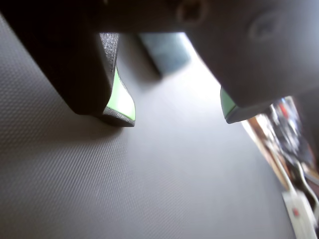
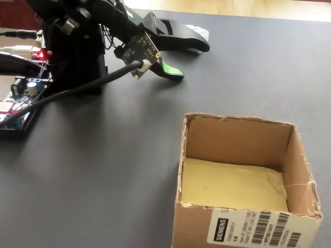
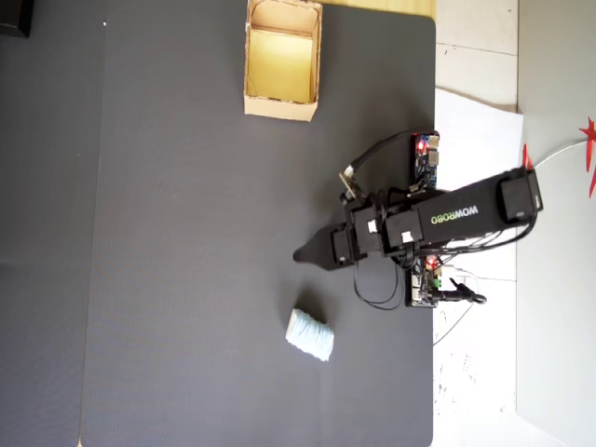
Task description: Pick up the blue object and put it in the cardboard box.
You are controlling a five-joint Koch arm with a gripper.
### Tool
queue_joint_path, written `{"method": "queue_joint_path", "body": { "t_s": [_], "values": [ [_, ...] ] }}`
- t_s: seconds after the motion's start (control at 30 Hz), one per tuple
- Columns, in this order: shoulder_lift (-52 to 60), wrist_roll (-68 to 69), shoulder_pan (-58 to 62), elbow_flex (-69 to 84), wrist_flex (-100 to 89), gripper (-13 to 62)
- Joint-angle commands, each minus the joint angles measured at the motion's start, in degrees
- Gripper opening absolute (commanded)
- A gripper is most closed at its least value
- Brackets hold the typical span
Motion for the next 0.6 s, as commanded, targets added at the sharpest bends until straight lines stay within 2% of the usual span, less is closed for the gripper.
{"method": "queue_joint_path", "body": {
  "t_s": [0.0, 0.57],
  "values": [
    [1.4, 1.8, -3.4, 0.4, 0.0, 33.5],
    [1.0, 1.8, -16.2, -2.5, 0.3, 33.4]
  ]
}}
